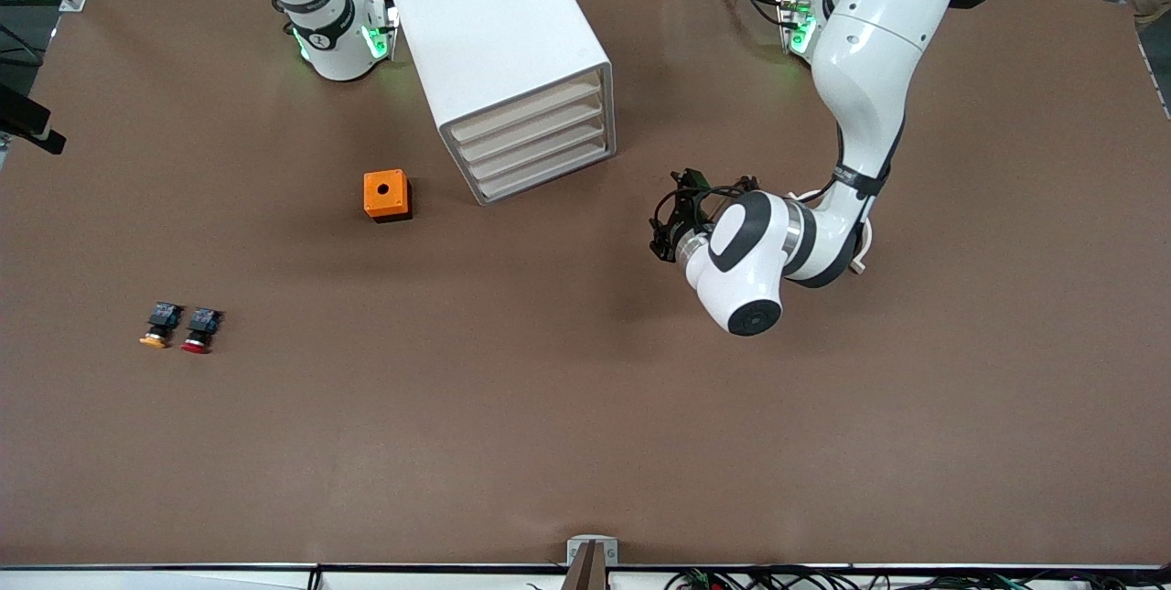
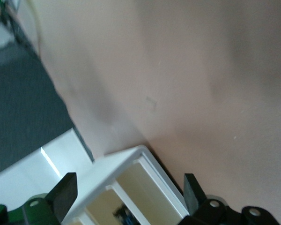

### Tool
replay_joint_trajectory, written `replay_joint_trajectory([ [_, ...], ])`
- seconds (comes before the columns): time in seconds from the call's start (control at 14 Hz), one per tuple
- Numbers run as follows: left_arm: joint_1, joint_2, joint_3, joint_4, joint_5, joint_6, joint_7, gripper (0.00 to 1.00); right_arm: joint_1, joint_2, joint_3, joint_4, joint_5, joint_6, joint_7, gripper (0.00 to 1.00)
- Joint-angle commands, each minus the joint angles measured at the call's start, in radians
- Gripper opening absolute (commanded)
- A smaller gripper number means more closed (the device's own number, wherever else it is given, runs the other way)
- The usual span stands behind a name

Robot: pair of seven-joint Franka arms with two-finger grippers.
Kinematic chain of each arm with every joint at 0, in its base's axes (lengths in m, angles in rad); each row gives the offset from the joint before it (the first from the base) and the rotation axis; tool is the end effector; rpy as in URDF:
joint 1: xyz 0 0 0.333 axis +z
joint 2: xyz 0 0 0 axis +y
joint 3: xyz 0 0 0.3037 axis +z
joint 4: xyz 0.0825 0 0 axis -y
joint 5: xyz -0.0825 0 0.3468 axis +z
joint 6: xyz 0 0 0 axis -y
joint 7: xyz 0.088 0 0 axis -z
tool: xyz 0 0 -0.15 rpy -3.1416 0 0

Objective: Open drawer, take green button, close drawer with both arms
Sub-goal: 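Move the left gripper toward the white drawer cabinet, then grasp the drawer front of the white cabinet with the left gripper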

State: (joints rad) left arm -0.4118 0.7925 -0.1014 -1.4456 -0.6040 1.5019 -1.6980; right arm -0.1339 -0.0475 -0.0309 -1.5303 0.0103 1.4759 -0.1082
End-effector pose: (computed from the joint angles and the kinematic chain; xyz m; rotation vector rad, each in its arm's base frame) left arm 0.4675 -0.3564 0.1973 -1.9430 -1.6112 1.2571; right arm 0.4867 -0.0797 0.6023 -3.1278 0.0870 0.0082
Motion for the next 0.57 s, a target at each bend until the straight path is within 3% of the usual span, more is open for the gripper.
replay_joint_trajectory([
  [0.0,-0.002,0.040,0.002,0.022,-0.088,-0.015,-0.116,1.00,0.004,-0.017,-0.001,-0.016,0.010,0.000,0.010,1.00],
  [0.28,-0.028,0.093,0.002,0.036,-0.224,-0.015,-0.276,1.00,0.004,-0.018,-0.001,-0.017,0.011,0.000,0.013,1.00],
  [0.5,-0.045,0.111,0.002,0.042,-0.244,-0.017,-0.373,1.00,0.004,-0.018,-0.001,-0.017,0.011,0.000,0.013,1.00],
])
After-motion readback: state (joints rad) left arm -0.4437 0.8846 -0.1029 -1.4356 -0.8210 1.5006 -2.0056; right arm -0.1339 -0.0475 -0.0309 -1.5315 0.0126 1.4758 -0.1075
